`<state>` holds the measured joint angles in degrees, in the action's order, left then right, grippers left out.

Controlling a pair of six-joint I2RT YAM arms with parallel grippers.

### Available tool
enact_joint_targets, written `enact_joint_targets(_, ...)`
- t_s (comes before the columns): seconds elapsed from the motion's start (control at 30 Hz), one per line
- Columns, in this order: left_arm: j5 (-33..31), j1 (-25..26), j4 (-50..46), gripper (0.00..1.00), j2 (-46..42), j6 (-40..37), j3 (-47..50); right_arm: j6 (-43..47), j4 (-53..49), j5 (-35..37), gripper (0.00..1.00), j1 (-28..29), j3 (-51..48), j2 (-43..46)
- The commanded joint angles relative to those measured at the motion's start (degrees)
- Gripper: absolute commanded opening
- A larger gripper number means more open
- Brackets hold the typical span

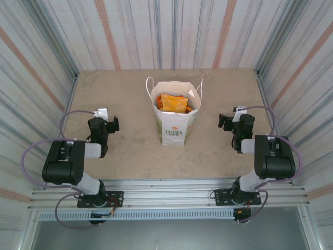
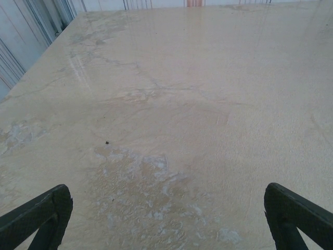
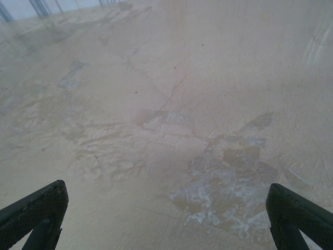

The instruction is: Place the snacks into the paper bag

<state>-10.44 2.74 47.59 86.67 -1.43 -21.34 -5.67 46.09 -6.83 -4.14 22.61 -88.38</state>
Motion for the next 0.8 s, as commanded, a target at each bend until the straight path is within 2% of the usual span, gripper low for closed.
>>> enact_joint_targets(0.0, 0.2, 0.0, 0.1, 0.99, -0.5, 0.6, -0.6, 0.6, 1.0, 1.6, 0.99, 0.3, 0.4, -0.1)
enact_joint_targets(0.77, 0.5, -0.1, 0.0, 0.99, -0.5, 0.5, -0.6, 0.5, 1.1, 1.6, 0.99, 0.2, 0.4, -0.2)
